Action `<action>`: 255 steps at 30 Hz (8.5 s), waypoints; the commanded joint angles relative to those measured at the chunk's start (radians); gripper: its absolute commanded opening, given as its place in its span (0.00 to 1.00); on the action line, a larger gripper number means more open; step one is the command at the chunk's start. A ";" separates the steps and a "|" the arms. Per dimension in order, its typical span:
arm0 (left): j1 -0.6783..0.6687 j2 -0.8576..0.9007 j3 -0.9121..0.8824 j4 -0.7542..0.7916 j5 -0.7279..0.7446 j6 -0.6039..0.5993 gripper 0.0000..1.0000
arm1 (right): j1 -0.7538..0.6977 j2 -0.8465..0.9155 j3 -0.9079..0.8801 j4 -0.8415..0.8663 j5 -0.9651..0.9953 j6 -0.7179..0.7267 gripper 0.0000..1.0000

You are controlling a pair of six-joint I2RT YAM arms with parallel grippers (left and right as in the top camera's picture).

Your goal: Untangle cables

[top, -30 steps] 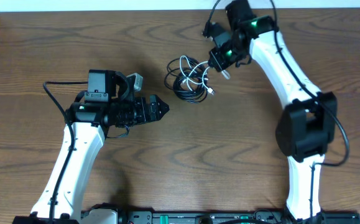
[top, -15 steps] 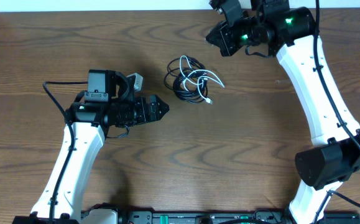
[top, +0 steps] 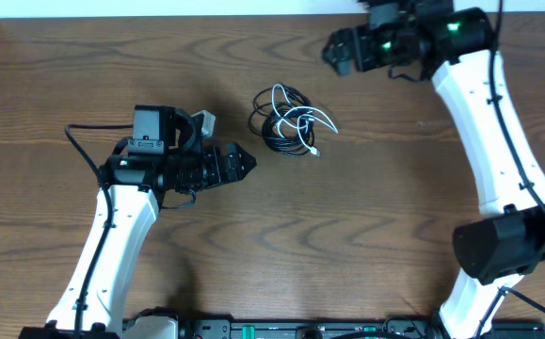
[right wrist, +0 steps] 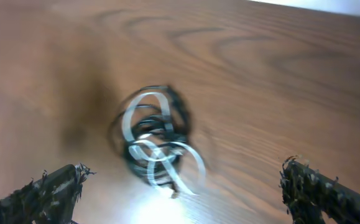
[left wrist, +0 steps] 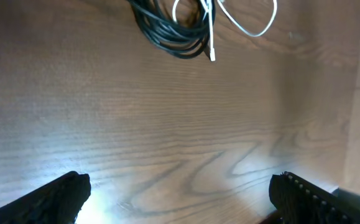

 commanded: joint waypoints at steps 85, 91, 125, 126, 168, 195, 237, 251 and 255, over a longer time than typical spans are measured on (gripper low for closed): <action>-0.382 0.689 0.425 0.626 -0.198 -1.011 0.07 | -0.202 0.021 -0.162 -0.075 0.068 0.011 0.99; -0.383 0.641 0.426 0.673 -0.090 -0.933 0.07 | -0.202 0.021 -0.163 -0.076 0.068 0.011 0.99; -0.357 0.177 0.542 0.721 -0.224 -0.783 0.07 | -0.122 0.021 -0.304 0.003 -0.266 0.029 0.99; -0.351 0.177 0.561 0.721 -0.224 -0.779 0.07 | -0.117 0.021 -0.304 0.013 -0.294 0.041 0.99; -0.327 0.180 0.631 0.553 -0.222 -0.771 0.07 | 0.029 0.021 -0.304 0.227 -0.077 0.325 0.04; 0.033 0.050 0.631 0.436 -0.144 -0.807 0.07 | -0.055 0.021 -0.304 0.056 0.110 0.221 0.64; -0.061 0.034 0.631 0.465 0.072 -0.890 0.07 | -0.046 0.021 -0.310 0.166 -0.580 -0.067 0.61; -0.118 0.048 0.631 0.540 0.069 -0.891 0.07 | 0.138 0.026 -0.310 0.240 -0.469 -0.114 0.99; -0.118 0.046 0.631 0.541 0.080 -0.913 0.07 | 0.185 0.040 -0.311 0.288 -0.353 -0.083 0.90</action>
